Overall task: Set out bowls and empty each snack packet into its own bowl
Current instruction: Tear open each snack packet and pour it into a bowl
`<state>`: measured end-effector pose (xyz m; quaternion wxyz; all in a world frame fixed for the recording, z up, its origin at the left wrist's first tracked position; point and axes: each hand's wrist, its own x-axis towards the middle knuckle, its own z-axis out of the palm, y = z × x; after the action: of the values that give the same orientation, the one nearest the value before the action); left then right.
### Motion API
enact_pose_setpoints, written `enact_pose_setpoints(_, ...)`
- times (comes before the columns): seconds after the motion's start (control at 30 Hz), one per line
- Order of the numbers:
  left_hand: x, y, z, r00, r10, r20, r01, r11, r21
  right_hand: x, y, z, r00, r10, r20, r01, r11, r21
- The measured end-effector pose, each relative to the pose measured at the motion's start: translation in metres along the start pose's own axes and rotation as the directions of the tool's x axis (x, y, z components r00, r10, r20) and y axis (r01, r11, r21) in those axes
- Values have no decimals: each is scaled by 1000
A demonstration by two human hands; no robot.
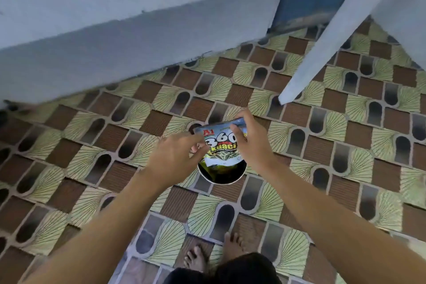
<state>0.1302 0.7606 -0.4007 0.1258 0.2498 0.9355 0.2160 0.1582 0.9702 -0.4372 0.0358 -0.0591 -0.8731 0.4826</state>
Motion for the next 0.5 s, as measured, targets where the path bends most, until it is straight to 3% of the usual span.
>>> enact_pose_setpoints(0.3,21,-87,155,987,-84,139,83,996,11,-9,174,118,985,142,95,-131,985,-113)
enact_pose_setpoints(0.5,27,-93,159,979,-84,186,84,996,7,-6,187,123,975,198,96,-168,951,-259)
